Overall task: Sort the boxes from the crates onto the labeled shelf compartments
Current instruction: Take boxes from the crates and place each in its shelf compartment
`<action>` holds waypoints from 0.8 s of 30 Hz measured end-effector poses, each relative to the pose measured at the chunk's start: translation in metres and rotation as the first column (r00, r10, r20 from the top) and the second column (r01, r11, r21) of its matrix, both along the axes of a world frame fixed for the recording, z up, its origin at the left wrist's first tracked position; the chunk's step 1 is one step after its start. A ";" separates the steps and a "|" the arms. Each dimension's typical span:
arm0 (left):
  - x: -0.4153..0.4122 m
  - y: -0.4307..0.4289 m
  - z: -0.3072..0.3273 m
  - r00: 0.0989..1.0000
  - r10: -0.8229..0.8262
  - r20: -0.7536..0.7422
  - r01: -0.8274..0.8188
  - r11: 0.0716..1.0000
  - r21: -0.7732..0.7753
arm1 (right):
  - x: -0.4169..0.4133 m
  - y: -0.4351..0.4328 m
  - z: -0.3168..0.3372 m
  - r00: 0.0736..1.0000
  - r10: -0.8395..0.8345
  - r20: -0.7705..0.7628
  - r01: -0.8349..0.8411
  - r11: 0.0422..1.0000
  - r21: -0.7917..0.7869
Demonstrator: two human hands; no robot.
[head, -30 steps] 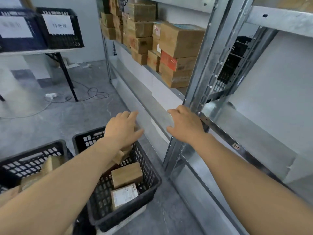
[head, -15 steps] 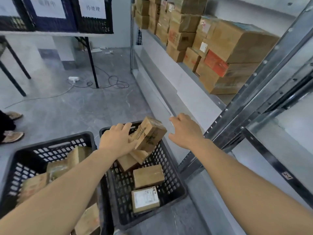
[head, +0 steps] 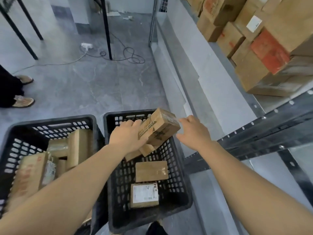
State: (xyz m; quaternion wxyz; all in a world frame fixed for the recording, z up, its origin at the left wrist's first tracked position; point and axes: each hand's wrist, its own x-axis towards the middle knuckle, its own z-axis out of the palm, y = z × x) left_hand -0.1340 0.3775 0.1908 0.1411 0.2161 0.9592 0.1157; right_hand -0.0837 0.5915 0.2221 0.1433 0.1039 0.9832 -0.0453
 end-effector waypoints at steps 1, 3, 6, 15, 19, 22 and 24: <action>-0.004 0.008 -0.005 1.000 0.013 0.016 -0.014 1.000 0.000 | -0.008 0.008 -0.008 1.000 0.006 0.011 -0.006 1.000 -0.009; -0.014 0.024 -0.016 0.997 0.050 0.053 -0.051 0.999 0.004 | -0.024 0.023 -0.023 0.999 0.018 0.029 -0.017 0.999 -0.029; -0.028 0.050 -0.032 0.989 0.101 0.104 -0.101 0.995 -0.003 | -0.047 0.045 -0.048 0.998 0.050 0.047 -0.048 0.998 -0.042; -0.064 0.109 -0.082 0.952 0.223 0.211 -0.227 0.974 -0.006 | -0.089 0.085 -0.121 0.992 0.007 0.128 0.013 0.988 -0.155; -0.069 0.116 -0.101 0.904 0.252 0.345 -0.288 0.956 0.059 | -0.092 0.081 -0.144 0.962 -0.103 0.252 0.189 0.920 -0.343; -0.068 0.114 -0.104 0.848 0.260 0.462 -0.364 0.919 0.149 | -0.089 0.078 -0.148 0.945 -0.177 0.273 0.294 0.827 -0.480; -0.066 0.110 -0.100 0.814 0.248 0.526 -0.405 0.891 0.205 | -0.086 0.077 -0.147 0.930 -0.238 0.281 0.359 0.752 -0.552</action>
